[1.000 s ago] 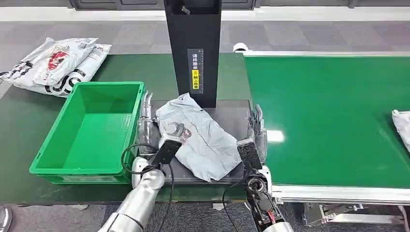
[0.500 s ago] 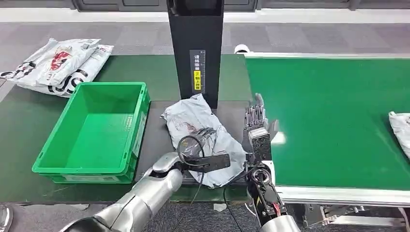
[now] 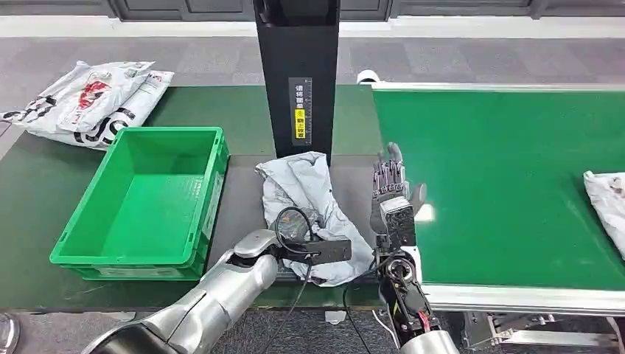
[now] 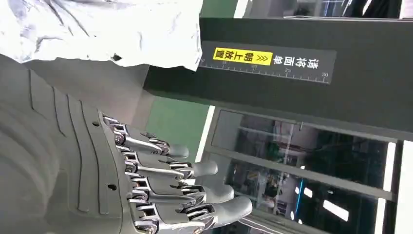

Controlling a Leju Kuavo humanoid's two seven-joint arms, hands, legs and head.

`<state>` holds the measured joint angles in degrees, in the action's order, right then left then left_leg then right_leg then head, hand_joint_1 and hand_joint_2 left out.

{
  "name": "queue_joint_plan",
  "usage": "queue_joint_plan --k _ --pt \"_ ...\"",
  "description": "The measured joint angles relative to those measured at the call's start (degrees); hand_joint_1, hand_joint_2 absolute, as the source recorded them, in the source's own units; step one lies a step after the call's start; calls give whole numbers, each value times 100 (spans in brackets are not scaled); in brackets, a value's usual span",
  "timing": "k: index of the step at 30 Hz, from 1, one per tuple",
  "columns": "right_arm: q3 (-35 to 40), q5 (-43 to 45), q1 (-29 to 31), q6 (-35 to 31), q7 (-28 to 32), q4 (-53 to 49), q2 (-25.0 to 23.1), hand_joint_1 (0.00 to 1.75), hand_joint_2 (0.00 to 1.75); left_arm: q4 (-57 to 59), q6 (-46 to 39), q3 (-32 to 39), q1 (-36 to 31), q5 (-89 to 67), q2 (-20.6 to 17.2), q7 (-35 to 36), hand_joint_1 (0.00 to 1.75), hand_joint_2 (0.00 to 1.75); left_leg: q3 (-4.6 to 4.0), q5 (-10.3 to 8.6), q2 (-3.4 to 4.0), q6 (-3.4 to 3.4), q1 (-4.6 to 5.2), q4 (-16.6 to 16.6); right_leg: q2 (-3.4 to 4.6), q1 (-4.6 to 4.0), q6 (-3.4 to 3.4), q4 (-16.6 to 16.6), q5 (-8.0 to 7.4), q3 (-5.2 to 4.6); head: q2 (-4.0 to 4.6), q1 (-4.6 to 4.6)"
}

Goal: Moved the parcel from conveyor to table for the left to box.

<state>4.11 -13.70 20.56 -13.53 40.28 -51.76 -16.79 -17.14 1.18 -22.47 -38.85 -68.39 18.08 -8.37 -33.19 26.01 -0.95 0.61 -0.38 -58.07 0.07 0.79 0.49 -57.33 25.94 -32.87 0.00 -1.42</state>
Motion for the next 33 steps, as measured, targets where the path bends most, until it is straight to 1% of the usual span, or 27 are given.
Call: queue_joint_plan --k 3,7,11,14,15,17,19,20,22,26,30,31,32,33 --pt "0 -68 -2 -33 -28 0 0 0 0 7 -206 -2 -1 24 0 -17 175 175 -1 1 0 1 0 0 1 0 0 0 1 -2 2 0" --pt "0 -179 -61 -48 -94 0 2 0 0 18 -1006 4 -3 190 0 -79 175 175 -7 1 3 1 0 0 5 0 0 0 0 -11 0 0" --pt "-2 -256 -61 -177 -96 86 24 0 0 24 -2206 200 -21 582 -7 -218 175 175 -32 -5 17 6 0 -1 16 0 -7 -3 -13 -47 0 0" --pt "-100 -304 -61 -450 -53 330 61 0 0 -54 -3298 609 -199 896 -39 -402 175 175 -62 -22 12 5 0 -2 14 0 -7 -6 -22 -73 0 0" --pt "-153 -313 -62 -500 -41 402 70 0 0 -98 -3655 744 -298 912 -63 -424 175 175 -69 -24 11 7 -1 -2 14 0 -8 -8 -24 -79 2 0" --pt "-210 -335 -65 -527 -39 499 85 0 0 -326 -4016 984 -396 523 -123 -301 175 175 -70 -26 14 10 0 -2 17 0 -12 -9 -28 -84 0 0" --pt "-297 -387 -70 -533 -33 584 98 0 0 -858 -4100 1396 -386 -286 -184 -173 175 175 -82 -26 19 10 -1 -2 22 -1 -12 -11 -28 -96 2 0" --pt "-337 -415 -74 -548 -31 625 103 0 0 -1216 -4111 1716 -384 -715 -199 -181 175 175 -86 -26 19 10 -1 -2 22 -1 -12 -11 -28 -103 0 0" --pt "-384 -455 -81 -568 -33 664 107 0 0 -1784 -4118 2245 -344 -1186 -203 -371 175 175 -88 -25 29 11 -1 -1 28 0 -13 -12 -27 -108 2 0" --pt "-498 -549 -144 -632 -76 680 107 0 0 -2641 -4131 3391 -185 -1576 -208 -899 175 175 -93 -24 39 12 -1 1 39 -1 -14 -12 -26 -120 0 0" --pt "-597 -594 -270 -623 -103 667 114 0 0 -3240 -4131 4086 -2 -1751 -208 -1154 175 175 -99 -24 34 12 -2 2 35 -2 -15 -13 -25 -124 0 0" --pt "-605 -601 -295 -619 -116 665 118 0 0 -3346 -4131 4222 31 -1857 -212 -1038 175 175 -100 -24 36 12 -1 2 35 -1 -15 -13 -25 -124 0 0" --pt "-625 -605 -323 -614 -120 649 120 0 0 -3440 -4131 4291 76 -1964 -249 -696 175 175 -100 -24 38 12 -1 3 35 -1 -15 -13 -26 -125 0 0" --pt "-658 -616 -348 -612 -129 627 120 0 0 -3493 -4131 4275 123 -2042 -361 -186 175 175 -99 -24 39 12 -1 3 36 -1 -15 -12 -25 -127 2 0"
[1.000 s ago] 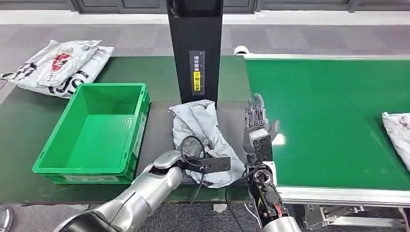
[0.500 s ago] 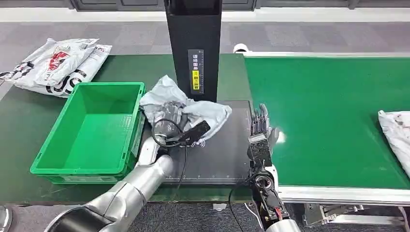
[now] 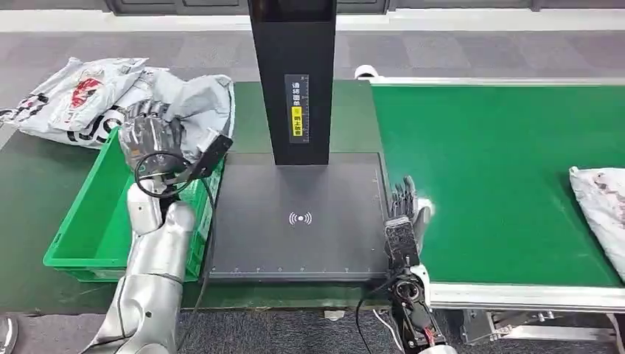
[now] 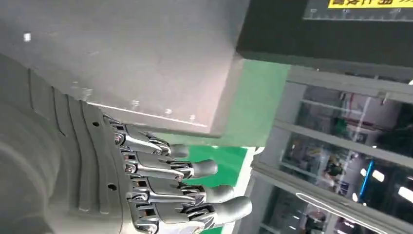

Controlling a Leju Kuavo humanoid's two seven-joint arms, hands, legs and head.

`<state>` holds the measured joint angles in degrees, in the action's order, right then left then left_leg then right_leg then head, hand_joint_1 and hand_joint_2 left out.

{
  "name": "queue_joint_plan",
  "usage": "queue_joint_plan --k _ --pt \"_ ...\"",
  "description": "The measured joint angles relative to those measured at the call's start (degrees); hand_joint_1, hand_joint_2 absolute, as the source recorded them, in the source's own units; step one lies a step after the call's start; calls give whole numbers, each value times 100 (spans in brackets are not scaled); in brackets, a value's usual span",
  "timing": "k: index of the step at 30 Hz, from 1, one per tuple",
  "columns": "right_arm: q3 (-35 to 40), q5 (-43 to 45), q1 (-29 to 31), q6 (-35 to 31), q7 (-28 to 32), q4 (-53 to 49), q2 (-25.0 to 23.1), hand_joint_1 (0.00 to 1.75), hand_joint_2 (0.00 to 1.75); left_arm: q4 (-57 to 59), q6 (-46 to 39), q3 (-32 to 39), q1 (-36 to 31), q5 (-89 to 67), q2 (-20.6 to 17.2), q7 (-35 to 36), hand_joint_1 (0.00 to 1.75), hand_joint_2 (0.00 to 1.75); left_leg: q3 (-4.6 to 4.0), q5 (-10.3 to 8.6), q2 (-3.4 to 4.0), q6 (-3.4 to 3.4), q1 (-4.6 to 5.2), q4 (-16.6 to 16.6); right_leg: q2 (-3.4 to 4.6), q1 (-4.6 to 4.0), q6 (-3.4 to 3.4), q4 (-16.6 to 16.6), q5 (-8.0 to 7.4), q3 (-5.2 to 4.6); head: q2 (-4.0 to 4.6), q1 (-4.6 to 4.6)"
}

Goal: Moved the parcel from conveyor to table for the left to box.

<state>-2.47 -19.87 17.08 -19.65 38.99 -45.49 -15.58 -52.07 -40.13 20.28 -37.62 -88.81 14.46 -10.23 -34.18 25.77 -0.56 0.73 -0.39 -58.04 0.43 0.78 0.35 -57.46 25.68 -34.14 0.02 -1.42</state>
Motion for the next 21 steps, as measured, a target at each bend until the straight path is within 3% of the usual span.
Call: queue_joint_plan --k 4,6,13,19,20,21 --pt "-111 -94 -94 9 -147 -144 0 0 0 307 0 -996 31 -116 -575 2964 175 175 -7 -2 3 0 0 -1 -2 -1 -3 1 -3 -13 0 0" --pt "-155 -181 -144 41 -266 -276 -4 0 0 919 0 -1550 -81 -113 -843 3750 175 175 -8 -7 -19 2 0 0 -18 -1 -3 -1 -1 -7 -2 -2" --pt "-358 -385 -255 168 -463 -643 -72 0 0 2338 292 -2515 -336 -72 -1254 4460 175 175 -12 -3 12 2 3 -1 8 3 -4 -3 -6 -18 -2 0" --pt "-467 -439 -272 208 -514 -819 -90 0 0 3079 1052 -2723 -578 4 -1363 4534 175 175 -12 -3 10 3 2 0 7 1 -5 -4 -5 -20 0 0" --pt "-481 -457 -291 219 -522 -848 -92 0 0 3165 1308 -2728 -621 46 -1366 4435 0 175 -11 -3 9 3 2 0 6 1 -5 -5 -5 -18 -2 -2" --pt "-500 -487 -314 232 -538 -887 -92 0 0 3226 1703 -2728 -636 88 -1368 4320 0 175 -11 -3 10 3 2 1 6 1 -6 -5 -5 -18 -2 0"
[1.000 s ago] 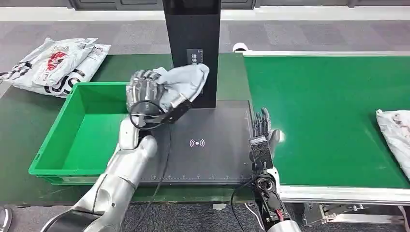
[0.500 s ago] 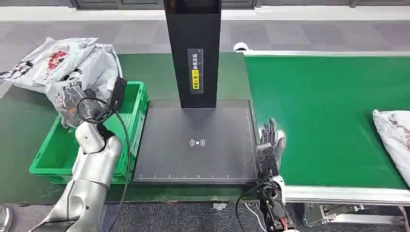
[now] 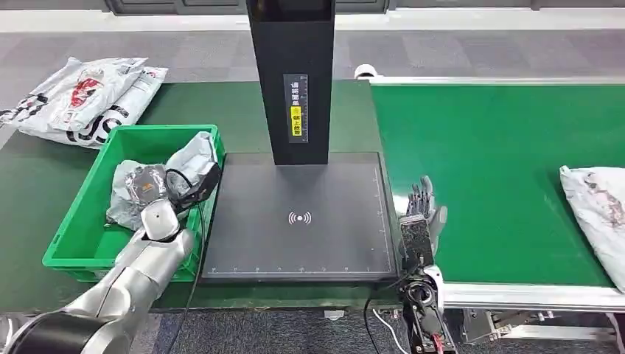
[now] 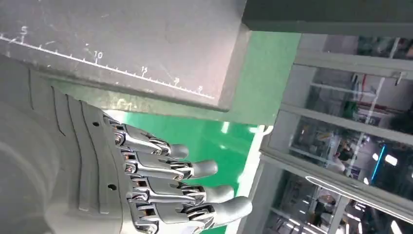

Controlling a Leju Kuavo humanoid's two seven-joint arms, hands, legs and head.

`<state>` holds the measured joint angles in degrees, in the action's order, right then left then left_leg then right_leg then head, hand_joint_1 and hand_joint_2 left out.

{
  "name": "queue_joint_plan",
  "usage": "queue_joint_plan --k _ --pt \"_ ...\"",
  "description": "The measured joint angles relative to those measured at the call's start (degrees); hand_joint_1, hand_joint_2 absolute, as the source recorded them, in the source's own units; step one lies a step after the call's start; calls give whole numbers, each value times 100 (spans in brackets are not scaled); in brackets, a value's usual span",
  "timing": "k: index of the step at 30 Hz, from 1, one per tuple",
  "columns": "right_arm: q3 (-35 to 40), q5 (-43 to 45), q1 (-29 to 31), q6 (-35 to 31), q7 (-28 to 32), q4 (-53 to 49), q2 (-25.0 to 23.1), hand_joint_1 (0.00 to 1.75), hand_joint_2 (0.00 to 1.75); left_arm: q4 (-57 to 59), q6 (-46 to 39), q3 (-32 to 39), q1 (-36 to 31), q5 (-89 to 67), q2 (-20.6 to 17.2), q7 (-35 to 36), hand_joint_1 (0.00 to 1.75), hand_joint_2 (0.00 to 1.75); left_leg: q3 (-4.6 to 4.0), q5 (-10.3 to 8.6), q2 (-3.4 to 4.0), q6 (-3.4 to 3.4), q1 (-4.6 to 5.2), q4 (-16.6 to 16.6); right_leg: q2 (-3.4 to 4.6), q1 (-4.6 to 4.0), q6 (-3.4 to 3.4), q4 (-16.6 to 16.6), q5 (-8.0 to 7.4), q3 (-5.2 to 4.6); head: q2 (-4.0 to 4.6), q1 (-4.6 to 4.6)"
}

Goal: Moved the parcel from conveyor to table for the left to box.

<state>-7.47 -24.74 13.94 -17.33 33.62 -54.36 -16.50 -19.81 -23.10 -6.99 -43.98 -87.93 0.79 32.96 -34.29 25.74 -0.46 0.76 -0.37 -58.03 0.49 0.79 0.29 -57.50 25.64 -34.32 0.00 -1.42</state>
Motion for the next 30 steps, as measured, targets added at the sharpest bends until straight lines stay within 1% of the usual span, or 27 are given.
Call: queue_joint_plan --k 3,4,6,9,10,12,14,15,17,18,20,22,24,30 --pt "-20 -46 -73 118 -2 -72 2 0 0 123 691 2 -38 206 4 -279 0 175 6 0 0 0 0 1 -1 1 0 -1 1 8 2 0" --pt "-20 -50 -93 151 18 -72 2 0 0 142 670 11 -39 325 4 -419 0 0 8 1 0 0 1 1 -3 2 0 -1 1 11 0 0" --pt "-22 -70 -107 155 50 -72 2 0 0 169 173 112 -24 611 7 -738 0 0 7 0 -1 0 1 1 -2 2 0 -1 1 10 2 0" --pt "-29 -111 -107 81 44 -72 2 0 0 197 -963 440 -15 914 15 -1404 0 0 8 -1 -1 0 1 1 -3 2 0 -1 0 9 0 0" --pt "-29 -116 -107 52 40 -72 2 0 0 197 -1191 550 -25 1001 26 -1588 0 0 8 -1 -1 0 1 0 -2 2 0 -1 0 9 2 0" --pt "-31 -118 -107 35 37 -72 2 0 0 197 -1386 739 -51 1236 55 -1890 0 0 10 -1 1 0 1 0 -2 2 0 -1 -1 9 0 0" --pt "-33 -111 -106 -42 44 -70 2 0 0 45 -1590 1144 -60 1901 114 -3002 0 0 9 -1 -1 1 1 0 -1 1 0 -1 -1 9 2 0" --pt "-33 -103 -101 -88 64 -61 2 0 0 -46 -1660 1424 -66 2292 166 -3727 0 0 9 -2 -5 1 1 0 -3 1 0 -1 -1 9 0 0" --pt "-33 -72 -71 -188 120 -17 4 0 0 -179 -1681 2106 -100 3001 306 -5052 0 0 5 -2 -6 1 0 0 -2 1 0 -2 -1 7 2 0" --pt "-33 -37 -44 -253 159 28 4 0 0 -185 -1681 2509 -141 3451 404 -5822 0 0 3 -2 -5 1 0 0 -2 1 0 -2 -1 5 0 0" --pt "-33 2 6 -319 197 81 7 0 0 -196 -1685 3015 -214 3922 512 -6572 0 0 2 -2 -2 1 0 0 -2 1 0 -1 -1 3 0 0" --pt "-35 6 54 -369 205 135 7 0 0 -205 -1669 3421 -279 4209 631 -6962 0 0 2 -1 -3 1 1 -1 -2 1 0 -1 -1 2 2 0" --pt "-37 20 87 -454 214 177 7 0 0 -305 -1511 3645 -298 4731 768 -7226 0 0 2 -1 -3 1 1 -1 -2 1 0 -1 -1 2 0 0" --pt "-57 31 130 -496 236 264 11 0 0 -550 -1401 3814 -301 5023 971 -7311 0 0 -1 -1 -5 1 0 -1 -3 0 0 -1 -1 2 0 0"
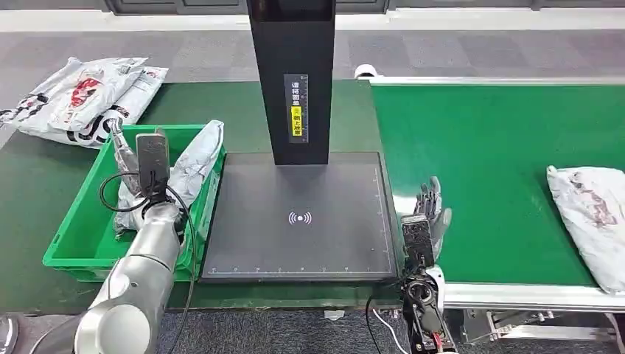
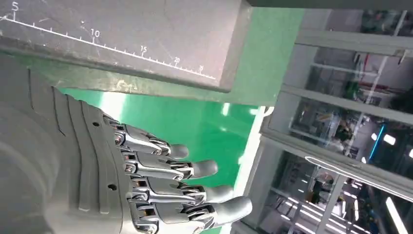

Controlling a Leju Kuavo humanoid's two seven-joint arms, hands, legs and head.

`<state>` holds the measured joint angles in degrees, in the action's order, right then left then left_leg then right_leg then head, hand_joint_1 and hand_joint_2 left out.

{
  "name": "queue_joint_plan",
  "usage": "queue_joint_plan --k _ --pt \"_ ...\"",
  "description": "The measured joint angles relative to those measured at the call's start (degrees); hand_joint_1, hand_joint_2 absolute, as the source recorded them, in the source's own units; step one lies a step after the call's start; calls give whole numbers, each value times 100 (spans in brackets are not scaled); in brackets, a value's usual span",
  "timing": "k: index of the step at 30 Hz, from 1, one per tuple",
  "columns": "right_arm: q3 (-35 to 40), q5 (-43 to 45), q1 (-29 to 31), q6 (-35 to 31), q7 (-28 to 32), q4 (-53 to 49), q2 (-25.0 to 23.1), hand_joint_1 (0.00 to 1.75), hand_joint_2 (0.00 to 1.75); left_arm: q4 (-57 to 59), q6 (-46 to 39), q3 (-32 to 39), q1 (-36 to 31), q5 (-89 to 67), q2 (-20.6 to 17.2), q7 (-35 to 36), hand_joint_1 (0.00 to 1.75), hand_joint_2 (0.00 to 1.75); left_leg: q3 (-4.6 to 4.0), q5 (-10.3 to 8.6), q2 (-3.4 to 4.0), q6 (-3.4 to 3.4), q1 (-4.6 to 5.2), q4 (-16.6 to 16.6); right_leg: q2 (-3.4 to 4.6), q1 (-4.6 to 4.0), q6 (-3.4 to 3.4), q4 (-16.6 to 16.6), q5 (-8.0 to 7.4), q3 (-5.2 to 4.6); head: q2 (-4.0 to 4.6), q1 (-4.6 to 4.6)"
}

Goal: Moved the parcel from conveyor to table for the left to box.

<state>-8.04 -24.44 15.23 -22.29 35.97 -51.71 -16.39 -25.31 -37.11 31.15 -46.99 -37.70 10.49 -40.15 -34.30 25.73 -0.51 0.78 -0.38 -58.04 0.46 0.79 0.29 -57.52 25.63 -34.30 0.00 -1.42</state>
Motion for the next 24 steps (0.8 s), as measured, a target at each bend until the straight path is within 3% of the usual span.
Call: queue_joint_plan --k 8,9,13,17,24 --pt "-15 68 -4 -181 55 61 7 0 0 -125 -15 2 20 526 157 -2 0 0 0 0 -1 0 0 0 0 1 0 1 0 -1 0 0" --pt "-24 70 -4 -219 57 70 9 0 0 -131 -9 -18 46 632 197 -4 0 175 0 1 -1 -1 1 0 0 2 0 1 0 -1 0 0" --pt "-59 -13 2 -534 31 123 68 0 0 -245 751 -488 296 1430 372 -9 0 175 -2 2 -7 -2 2 -1 -5 2 1 4 0 -1 0 0" --pt "-70 -252 57 -757 -37 250 173 0 0 -576 1550 -1414 778 1957 546 -11 0 175 -6 4 -4 -5 6 -1 -4 5 1 4 0 -2 0 0" --pt "-70 -435 718 -1110 205 1221 251 0 0 -1822 1600 -3242 1684 2989 590 -20 0 175 -9 3 -3 -4 6 -1 -4 2 1 3 0 -8 0 0"
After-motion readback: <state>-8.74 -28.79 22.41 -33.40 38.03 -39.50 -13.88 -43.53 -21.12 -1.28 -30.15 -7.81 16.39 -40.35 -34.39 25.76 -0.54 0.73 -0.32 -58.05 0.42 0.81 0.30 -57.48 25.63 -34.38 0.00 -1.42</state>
